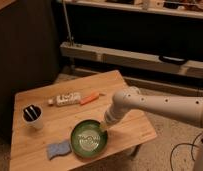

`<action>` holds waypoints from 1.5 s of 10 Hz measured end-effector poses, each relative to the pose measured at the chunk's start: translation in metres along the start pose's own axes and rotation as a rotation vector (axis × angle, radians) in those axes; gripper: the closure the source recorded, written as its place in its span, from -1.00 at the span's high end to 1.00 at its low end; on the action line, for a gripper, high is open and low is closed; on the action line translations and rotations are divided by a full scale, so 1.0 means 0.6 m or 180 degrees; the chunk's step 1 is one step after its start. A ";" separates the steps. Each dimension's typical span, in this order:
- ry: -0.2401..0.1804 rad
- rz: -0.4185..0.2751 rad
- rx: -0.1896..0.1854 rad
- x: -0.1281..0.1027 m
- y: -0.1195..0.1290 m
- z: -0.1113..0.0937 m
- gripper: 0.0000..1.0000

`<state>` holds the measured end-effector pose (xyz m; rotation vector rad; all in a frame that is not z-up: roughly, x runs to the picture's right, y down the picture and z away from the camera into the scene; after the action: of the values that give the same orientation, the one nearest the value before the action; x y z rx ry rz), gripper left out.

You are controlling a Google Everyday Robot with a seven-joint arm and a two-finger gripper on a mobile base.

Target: Pick up the ceramic bowl

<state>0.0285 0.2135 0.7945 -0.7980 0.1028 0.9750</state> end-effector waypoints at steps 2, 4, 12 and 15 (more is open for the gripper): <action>0.0069 0.0056 0.0098 0.008 -0.012 0.014 -0.12; 0.0103 0.0083 0.0066 0.012 -0.015 0.029 -0.12; 0.0053 0.0137 -0.0638 0.004 0.008 0.012 -1.00; -0.0106 0.0287 -0.1386 0.000 0.001 -0.043 -1.00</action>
<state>0.0350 0.1968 0.7756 -1.1828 -0.1077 1.1129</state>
